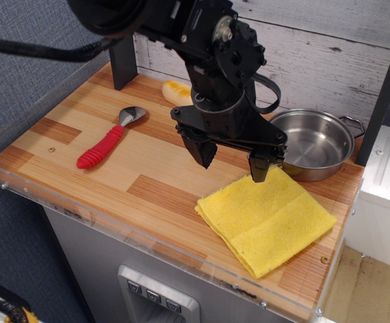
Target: Slide the silver pan closer to the red spoon.
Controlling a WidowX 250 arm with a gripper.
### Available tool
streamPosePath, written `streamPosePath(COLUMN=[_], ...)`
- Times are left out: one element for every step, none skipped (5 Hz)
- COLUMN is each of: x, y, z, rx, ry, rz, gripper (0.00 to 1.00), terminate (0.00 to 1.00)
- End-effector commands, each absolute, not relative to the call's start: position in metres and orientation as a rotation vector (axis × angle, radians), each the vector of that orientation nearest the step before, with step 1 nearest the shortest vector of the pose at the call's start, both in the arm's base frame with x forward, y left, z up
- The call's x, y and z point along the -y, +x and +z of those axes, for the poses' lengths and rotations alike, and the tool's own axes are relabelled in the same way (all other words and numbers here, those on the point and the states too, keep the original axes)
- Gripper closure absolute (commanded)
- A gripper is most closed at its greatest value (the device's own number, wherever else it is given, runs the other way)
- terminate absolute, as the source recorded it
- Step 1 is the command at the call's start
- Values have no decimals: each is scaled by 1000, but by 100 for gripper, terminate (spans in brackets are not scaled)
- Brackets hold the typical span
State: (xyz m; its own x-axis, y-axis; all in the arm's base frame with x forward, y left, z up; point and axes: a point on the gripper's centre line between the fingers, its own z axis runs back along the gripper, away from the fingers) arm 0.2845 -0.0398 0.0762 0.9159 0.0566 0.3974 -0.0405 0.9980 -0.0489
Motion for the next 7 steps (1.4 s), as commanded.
streamPosePath(x=[40, 42, 45, 45, 40, 39, 39], y=[285, 294, 306, 321, 341, 356, 369], z=[76, 88, 104, 122, 126, 113, 100], rx=[410, 407, 427, 454, 426, 385, 351], ry=[-40, -67, -41, -39, -33, -25, -39], rz=[50, 45, 40, 40, 58, 78, 68], gripper=[0, 0, 0, 0, 0, 0, 0], terminate=[0, 0, 0, 0, 0, 0, 0])
